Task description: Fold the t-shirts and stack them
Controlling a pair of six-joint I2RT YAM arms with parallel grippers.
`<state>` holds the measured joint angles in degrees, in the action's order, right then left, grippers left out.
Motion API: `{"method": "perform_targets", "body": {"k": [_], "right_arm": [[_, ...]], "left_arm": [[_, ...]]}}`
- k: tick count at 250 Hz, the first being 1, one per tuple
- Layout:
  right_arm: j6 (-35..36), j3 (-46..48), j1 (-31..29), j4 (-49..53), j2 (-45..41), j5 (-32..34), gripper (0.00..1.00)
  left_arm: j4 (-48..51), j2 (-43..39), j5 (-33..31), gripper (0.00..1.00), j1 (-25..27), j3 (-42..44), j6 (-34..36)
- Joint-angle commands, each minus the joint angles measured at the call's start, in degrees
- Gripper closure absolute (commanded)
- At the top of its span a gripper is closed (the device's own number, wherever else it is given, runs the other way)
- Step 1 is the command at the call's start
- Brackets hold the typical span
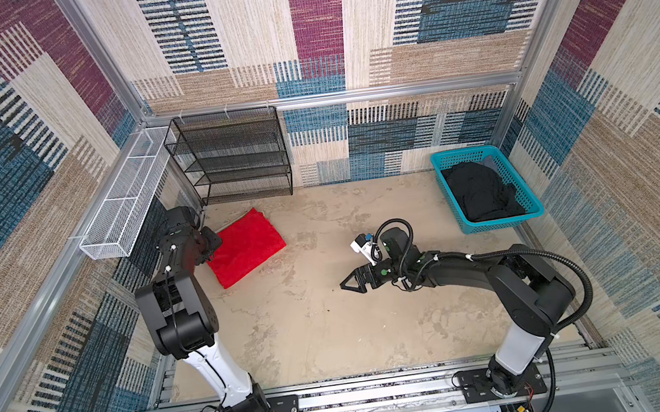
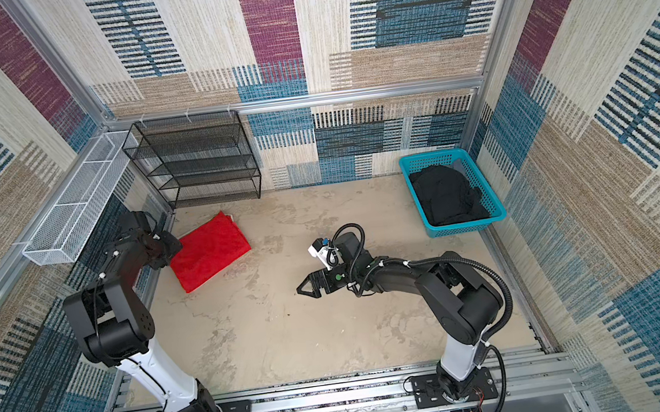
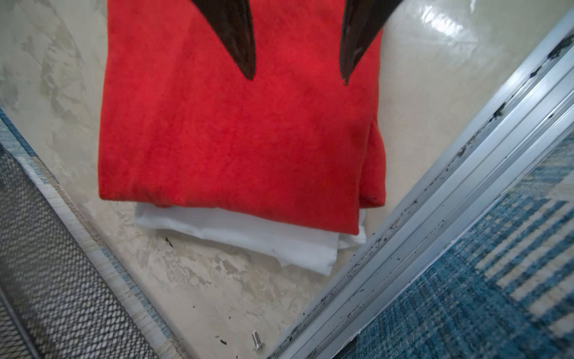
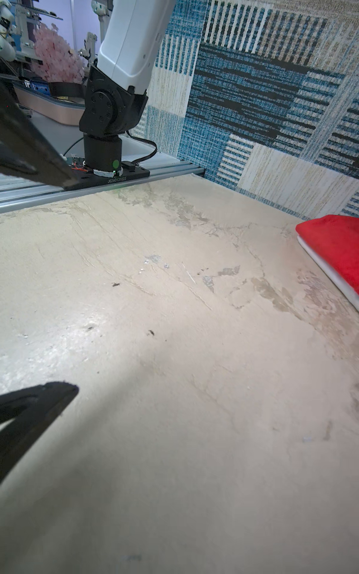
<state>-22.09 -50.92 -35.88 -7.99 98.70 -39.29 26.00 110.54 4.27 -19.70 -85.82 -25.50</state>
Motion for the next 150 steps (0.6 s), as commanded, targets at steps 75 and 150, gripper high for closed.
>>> {"method": "perform_targets", "body": {"k": [75, 150], "right_arm": [[-1.58, -3.37, 0.11, -3.55, 7.06, 0.37, 0.01], [-1.58, -5.19, 0.1, -2.96, 8.33, -0.12, 0.01]], "left_arm": [[3.45, 18.92, -6.89, 0.54, 0.02, -17.15, 2.33], [1.54, 15.58, -3.34, 0.53, 0.1, -15.76, 1.88]]}}
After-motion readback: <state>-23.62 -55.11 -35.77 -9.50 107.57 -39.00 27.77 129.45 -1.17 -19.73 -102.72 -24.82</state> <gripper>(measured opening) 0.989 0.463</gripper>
